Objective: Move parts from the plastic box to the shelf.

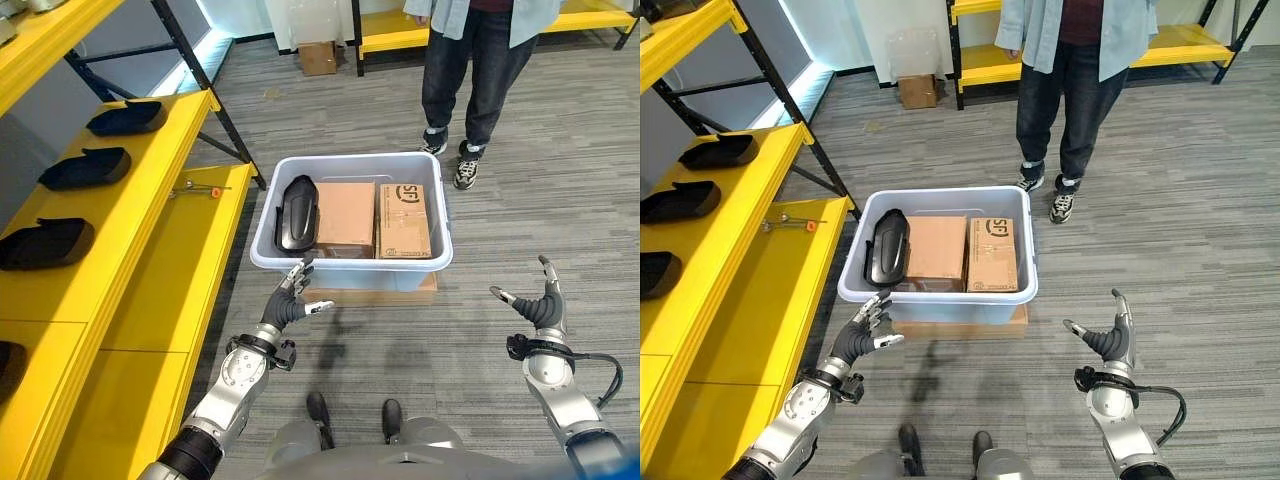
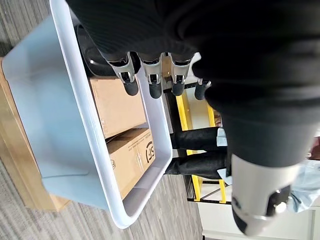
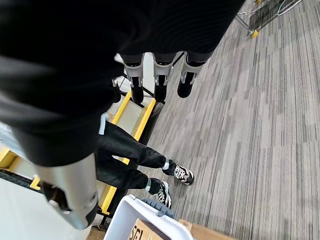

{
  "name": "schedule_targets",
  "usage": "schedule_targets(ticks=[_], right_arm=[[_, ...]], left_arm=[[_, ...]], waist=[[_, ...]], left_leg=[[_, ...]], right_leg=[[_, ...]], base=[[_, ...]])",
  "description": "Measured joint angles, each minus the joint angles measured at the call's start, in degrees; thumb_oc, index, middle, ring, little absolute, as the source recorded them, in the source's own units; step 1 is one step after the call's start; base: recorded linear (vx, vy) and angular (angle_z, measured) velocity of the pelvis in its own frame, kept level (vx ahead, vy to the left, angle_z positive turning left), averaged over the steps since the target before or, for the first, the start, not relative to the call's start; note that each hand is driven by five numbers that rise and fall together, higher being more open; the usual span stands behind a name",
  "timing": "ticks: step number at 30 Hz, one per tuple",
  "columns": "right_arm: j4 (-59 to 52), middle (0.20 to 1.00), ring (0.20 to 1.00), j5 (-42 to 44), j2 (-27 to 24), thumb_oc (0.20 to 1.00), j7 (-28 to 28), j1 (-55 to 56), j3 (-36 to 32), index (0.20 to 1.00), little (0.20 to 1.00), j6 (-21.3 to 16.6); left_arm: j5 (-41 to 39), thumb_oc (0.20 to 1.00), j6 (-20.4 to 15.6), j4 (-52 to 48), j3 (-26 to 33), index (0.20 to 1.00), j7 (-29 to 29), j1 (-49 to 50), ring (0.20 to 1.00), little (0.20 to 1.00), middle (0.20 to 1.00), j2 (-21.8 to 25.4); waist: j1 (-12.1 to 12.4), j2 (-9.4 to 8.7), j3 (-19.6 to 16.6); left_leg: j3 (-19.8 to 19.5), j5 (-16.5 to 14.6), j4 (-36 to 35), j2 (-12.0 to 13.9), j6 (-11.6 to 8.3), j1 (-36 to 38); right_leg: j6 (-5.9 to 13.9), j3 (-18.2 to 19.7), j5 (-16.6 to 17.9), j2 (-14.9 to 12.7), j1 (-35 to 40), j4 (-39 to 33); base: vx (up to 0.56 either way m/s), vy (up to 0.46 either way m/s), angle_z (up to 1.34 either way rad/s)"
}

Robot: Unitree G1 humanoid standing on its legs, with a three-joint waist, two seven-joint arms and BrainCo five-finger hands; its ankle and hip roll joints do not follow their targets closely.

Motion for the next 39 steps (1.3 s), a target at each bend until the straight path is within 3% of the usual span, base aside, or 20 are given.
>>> schedule_targets(ticks=[3, 6, 8, 9, 10, 11, 13, 17, 21, 22, 25, 27, 29, 30, 32, 33, 35, 37, 38, 39], right_arm=[[0.0, 1.000, 1.000, 0.1, 0.7, 1.000, 0.7, 0.8, 1.3, 1.000, 1.000, 0.0], [0.0, 1.000, 1.000, 0.1, 1.2, 1.000, 2.4, 0.6, 3.6, 1.000, 1.000, -0.1], [-0.6, 1.000, 1.000, 0.2, 0.9, 1.000, 3.6, 1.0, 4.2, 1.000, 1.000, -0.1], [-2.0, 1.000, 1.000, 0.3, -0.3, 1.000, 3.9, 2.0, 4.2, 1.000, 1.000, -0.1], [-2.3, 1.000, 1.000, 0.5, -0.1, 1.000, 4.4, 2.0, 4.3, 1.000, 1.000, -0.2], [-2.5, 1.000, 1.000, 1.0, 0.3, 1.000, 4.8, 2.1, 4.3, 1.000, 1.000, -0.1], [-4.5, 1.000, 1.000, 1.5, 0.9, 1.000, 5.2, 2.3, 4.3, 1.000, 1.000, -0.1], [-6.3, 1.000, 1.000, 1.8, 2.8, 1.000, 5.7, 0.5, 5.4, 1.000, 1.000, -0.1], [-6.7, 1.000, 1.000, 1.8, 4.4, 1.000, 4.9, -2.0, 6.0, 1.000, 1.000, 0.5], [-6.7, 1.000, 1.000, 1.8, 4.4, 1.000, 4.4, -2.5, 6.1, 1.000, 1.000, 0.7], [-6.7, 1.000, 1.000, 1.8, 4.5, 1.000, 2.5, -2.9, 5.9, 1.000, 1.000, 1.4], [-7.0, 1.000, 1.000, 1.8, 4.5, 1.000, 2.2, -2.5, 5.8, 1.000, 1.000, 1.8], [-7.1, 1.000, 1.000, 1.8, 4.5, 1.000, 2.3, -2.0, 5.7, 1.000, 1.000, 2.0], [-6.5, 1.000, 1.000, 1.8, 4.6, 1.000, 2.4, -0.6, 5.7, 1.000, 1.000, 2.0], [-6.0, 1.000, 1.000, 1.8, 5.6, 1.000, 2.5, -0.4, 5.7, 1.000, 1.000, 2.0], [-5.9, 1.000, 1.000, 1.9, 6.2, 1.000, 2.6, -0.1, 5.8, 1.000, 1.000, 2.1], [-6.0, 1.000, 1.000, 1.9, 6.4, 1.000, 2.8, 0.8, 5.8, 1.000, 1.000, 2.5], [-6.1, 1.000, 1.000, 2.2, 7.2, 1.000, 3.5, 1.4, 6.1, 1.000, 1.000, 3.3], [-5.4, 1.000, 1.000, 2.3, 7.3, 1.000, 3.8, 0.1, 6.2, 1.000, 1.000, 4.1], [-5.4, 1.000, 1.000, 2.5, 6.2, 1.000, 3.8, -1.2, 6.1, 1.000, 1.000, 5.1]], left_arm=[[-1.2, 1.000, 0.8, 1.9, 0.5, 1.000, -2.3, 0.0, 1.000, 1.000, 1.000, -0.5], [-1.2, 1.000, 0.8, 4.0, 0.6, 1.000, -2.6, 0.0, 1.000, 1.000, 1.000, -0.4], [-2.5, 1.000, 0.9, 4.0, 0.7, 1.000, -3.6, 0.5, 1.000, 1.000, 1.000, -0.4], [-3.6, 1.000, 0.9, 4.0, 0.7, 1.000, -4.5, 0.7, 1.000, 1.000, 1.000, -1.0], [-3.9, 1.000, 1.0, 4.3, 1.0, 1.000, -5.2, 0.0, 1.000, 1.000, 1.000, -1.3], [-4.4, 1.000, 1.1, 4.5, 1.2, 1.000, -5.2, -1.0, 1.000, 1.000, 1.000, -1.4], [-4.4, 1.000, 1.1, 4.2, 0.9, 1.000, -6.1, -1.8, 1.000, 1.000, 1.000, -1.0], [-4.3, 1.000, 1.1, 4.2, 0.8, 1.000, -6.2, -4.1, 1.000, 1.000, 1.000, 0.2], [-2.9, 1.000, 0.6, 3.9, 0.7, 1.000, -5.5, -3.7, 1.000, 1.000, 1.000, 0.0], [-2.8, 1.000, 0.6, 3.9, 0.7, 1.000, -4.8, -3.7, 1.000, 1.000, 1.000, 0.0], [-2.0, 1.000, -0.2, 3.9, 1.0, 1.000, -3.4, -3.7, 1.000, 1.000, 1.000, 0.0], [-0.9, 1.000, -0.4, 3.9, 1.1, 1.000, -2.0, -3.4, 1.000, 1.000, 1.000, 0.1], [0.3, 1.000, -0.3, 3.1, 1.1, 1.000, -0.6, -3.8, 1.000, 1.000, 1.000, 0.2], [1.2, 1.000, -0.1, 3.0, 1.2, 1.000, 0.6, -4.7, 1.000, 1.000, 1.000, 0.5], [1.2, 1.000, 0.3, 3.0, 2.0, 1.000, 1.7, -5.0, 1.000, 1.000, 1.000, 1.3], [1.3, 1.000, 0.8, 3.0, 2.2, 1.000, 2.7, -4.9, 1.000, 1.000, 1.000, 0.9], [1.6, 1.000, 1.6, 3.0, 2.3, 1.000, 4.0, -4.6, 1.000, 1.000, 1.000, 0.1], [1.9, 1.000, 2.5, 2.0, 2.3, 1.000, 6.1, -3.1, 1.000, 1.000, 1.000, 0.7], [1.9, 1.000, 4.3, 2.1, 3.0, 1.000, 7.8, -2.7, 1.000, 1.000, 1.000, 0.4], [1.9, 1.000, 6.2, 2.1, 3.3, 1.000, 9.3, -3.2, 1.000, 1.000, 1.000, -1.7]], waist=[[0.7, 0.20, 0.6], [1.7, 0.74, 2.3], [1.9, 1.22, 2.2], [1.3, 2.92, 1.6], [0.3, 2.22, 2.1], [0.1, 0.53, 2.8], [0.1, -0.60, 3.0], [0.8, -0.77, 3.2], [2.4, -1.10, 2.4], [2.4, -1.10, 2.4], [2.4, -1.75, 2.4], [2.7, -2.36, 2.1], [2.0, -2.33, 2.1], [2.3, -2.89, 1.8], [1.9, -3.95, 1.8], [1.7, -4.25, 1.8], [1.8, -4.39, 1.6], [3.2, -7.06, 0.0], [3.5, -7.70, 0.3], [3.0, -5.48, 1.4]], left_leg=[[-0.1, 1.3, 0.7, 1.1, -0.29, -5.0], [-1.9, 1.1, 1.8, 1.2, 0.24, -6.4], [-1.6, -1.0, 6.3, 0.7, 2.93, -5.1], [-0.1, -4.3, 7.0, 1.0, 4.62, -3.6], [0.4, 2.3, 6.6, -0.4, 4.76, -2.5], [1.6, 2.3, 5.9, -2.1, 5.41, -0.9], [2.4, 2.8, 1.9, -4.7, 7.09, 1.2], [1.9, 2.3, -1.8, -7.8, 10.98, 5.1], [2.8, 0.0, -2.0, -10.0, 11.12, 5.9], [2.6, -0.3, -2.1, -9.6, 11.38, 6.1], [2.4, -1.4, -1.9, -8.3, 12.36, 7.3], [2.7, -2.6, -1.9, -8.3, 12.51, 8.4], [3.0, -3.1, -1.8, -8.0, 11.52, 8.8], [3.4, -3.7, -1.4, -7.5, 10.53, 8.7], [3.3, -4.4, -1.2, -7.4, 10.15, 8.9], [3.0, -4.5, -1.2, -7.2, 9.93, 9.3], [2.4, -4.8, -1.2, -5.8, 8.93, 10.5], [2.4, -6.1, 0.5, -5.2, 6.55, 10.0], [2.9, -7.4, 2.8, -4.0, 4.53, 8.9], [2.8, -7.8, 4.0, -1.6, 3.78, 8.1]], right_leg=[[0.40, 2.8, -2.6, -0.9, 3.6, 0.5], [2.78, 6.1, -6.5, -3.0, 5.7, 3.8], [5.59, 7.6, -9.2, -5.2, 8.0, 5.6], [7.25, 7.4, -11.1, -4.9, 8.9, 6.6], [9.02, 7.1, -13.0, -6.6, 9.4, 9.0], [9.45, 6.5, -13.5, -8.8, 9.1, 11.5], [9.25, 4.7, -12.3, -11.0, 6.4, 15.4], [9.62, 2.1, -12.7, -8.1, 4.4, 13.1], [9.92, -0.9, -11.6, -8.7, 3.8, 13.1], [9.93, -1.2, -11.6, -8.6, 2.1, 16.9], [11.42, -1.4, -9.4, -9.8, -9.5, 40.2], [11.67, -1.6, -10.4, -11.6, -13.4, 42.8], [11.93, -3.4, -10.4, -14.3, -15.3, 34.0], [13.42, -3.4, -5.5, -15.5, -14.9, 20.0], [16.96, -2.3, 2.7, -18.0, -15.9, 10.3], [16.80, -1.9, 6.0, -18.5, -15.3, 8.1], [15.82, -1.9, 8.4, -17.5, -12.6, 5.6], [14.43, -3.1, 10.5, -16.2, -9.3, 5.7], [13.33, -4.2, 6.8, -14.8, -8.1, 3.5], [12.55, -4.5, 6.5, -12.5, -8.2, 3.2]], base=[[0.32, 0.217, -0.35], [0.28, 0.255, -0.71], [0.21, 0.226, -0.90], [0.20, 0.224, -0.35], [0.23, 0.260, -0.18], [0.19, 0.231, -0.12], [0.19, 0.255, -0.14], [0.16, 0.212, 0.09], [0.11, 0.172, 0.12], [0.08, 0.143, 0.08], [0.07, 0.031, 0.01], [0.06, -0.103, -0.22], [0.08, -0.322, -0.10], [0.08, -0.364, -0.01], [0.09, -0.276, -0.01], [0.09, -0.215, 0.19], [0.05, -0.151, 0.20], [0.02, -0.119, -0.05], [0.05, -0.134, -0.18], [0.08, -0.100, -0.22]])
